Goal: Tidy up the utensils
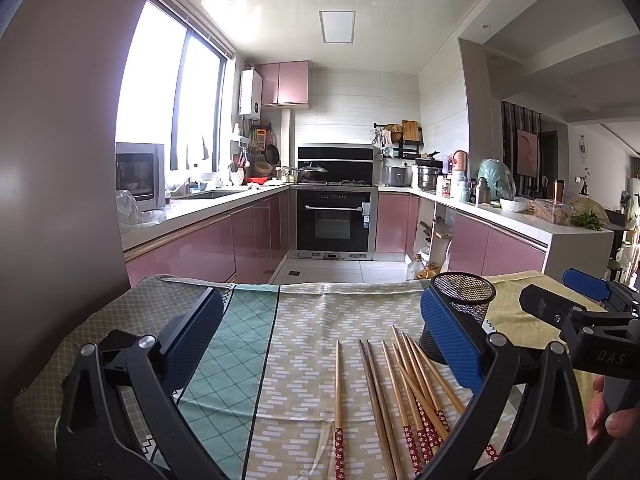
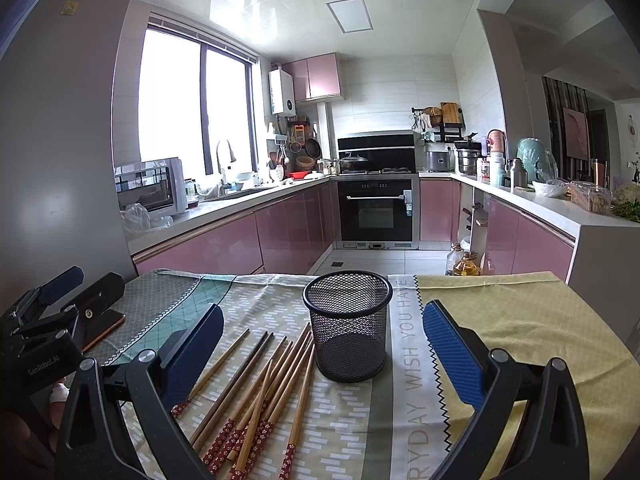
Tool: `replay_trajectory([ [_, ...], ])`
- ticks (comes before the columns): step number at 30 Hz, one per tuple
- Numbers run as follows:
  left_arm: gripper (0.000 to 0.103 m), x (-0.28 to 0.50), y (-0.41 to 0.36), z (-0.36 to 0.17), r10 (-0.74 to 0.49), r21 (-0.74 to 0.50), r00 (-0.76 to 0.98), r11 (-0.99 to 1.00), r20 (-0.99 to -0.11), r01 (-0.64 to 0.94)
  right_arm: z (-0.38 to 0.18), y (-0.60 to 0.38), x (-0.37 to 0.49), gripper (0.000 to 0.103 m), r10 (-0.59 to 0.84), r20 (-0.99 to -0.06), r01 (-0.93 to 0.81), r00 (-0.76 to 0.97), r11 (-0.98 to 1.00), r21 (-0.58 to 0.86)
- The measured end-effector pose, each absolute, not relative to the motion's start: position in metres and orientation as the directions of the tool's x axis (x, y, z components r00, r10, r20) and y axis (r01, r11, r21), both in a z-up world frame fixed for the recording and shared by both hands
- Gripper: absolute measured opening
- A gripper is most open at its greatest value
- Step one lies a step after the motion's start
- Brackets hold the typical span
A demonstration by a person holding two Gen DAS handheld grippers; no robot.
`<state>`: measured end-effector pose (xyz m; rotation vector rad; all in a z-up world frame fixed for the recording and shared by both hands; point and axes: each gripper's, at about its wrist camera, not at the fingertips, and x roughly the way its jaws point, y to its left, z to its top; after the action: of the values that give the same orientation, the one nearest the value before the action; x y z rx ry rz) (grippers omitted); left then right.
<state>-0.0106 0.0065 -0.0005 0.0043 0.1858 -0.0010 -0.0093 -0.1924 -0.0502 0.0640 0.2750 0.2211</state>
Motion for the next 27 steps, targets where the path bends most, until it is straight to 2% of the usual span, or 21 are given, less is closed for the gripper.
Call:
replay_trajectory([
  [27,0.097,-0.0109,0.0074,-0.0029,0.000,0.002,0.982,1.000,-0.190,0.001,-0.0512,-0.1934,-0.0090,0.097,0.228,-0.264,-0.210,0.937,0.973,0.097],
])
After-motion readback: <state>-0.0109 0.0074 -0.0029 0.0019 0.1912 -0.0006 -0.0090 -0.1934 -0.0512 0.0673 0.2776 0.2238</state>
